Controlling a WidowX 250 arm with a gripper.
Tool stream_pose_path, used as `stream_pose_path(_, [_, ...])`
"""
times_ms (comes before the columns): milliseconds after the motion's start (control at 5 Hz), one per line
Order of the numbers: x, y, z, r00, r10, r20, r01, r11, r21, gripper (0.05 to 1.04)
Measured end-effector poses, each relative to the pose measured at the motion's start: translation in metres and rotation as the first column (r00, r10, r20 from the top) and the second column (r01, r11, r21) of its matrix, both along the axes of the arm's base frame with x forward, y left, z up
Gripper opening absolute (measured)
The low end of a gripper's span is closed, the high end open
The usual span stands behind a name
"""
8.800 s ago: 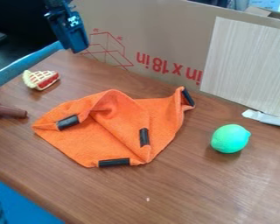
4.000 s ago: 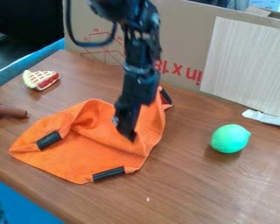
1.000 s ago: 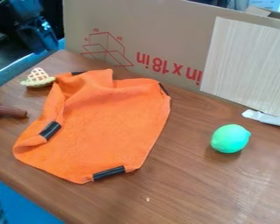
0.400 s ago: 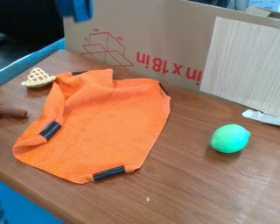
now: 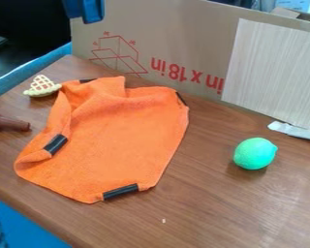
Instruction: Unfold the cloth from bottom right to top left
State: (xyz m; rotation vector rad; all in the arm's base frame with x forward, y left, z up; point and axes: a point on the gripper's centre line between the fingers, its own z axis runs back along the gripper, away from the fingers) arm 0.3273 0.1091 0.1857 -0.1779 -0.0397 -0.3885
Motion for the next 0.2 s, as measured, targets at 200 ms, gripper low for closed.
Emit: stream_pose_path(200, [-0.0003,-0.0001,0.0002,1.000,0.000,0.000,0.000,1.000,0.000,1.000])
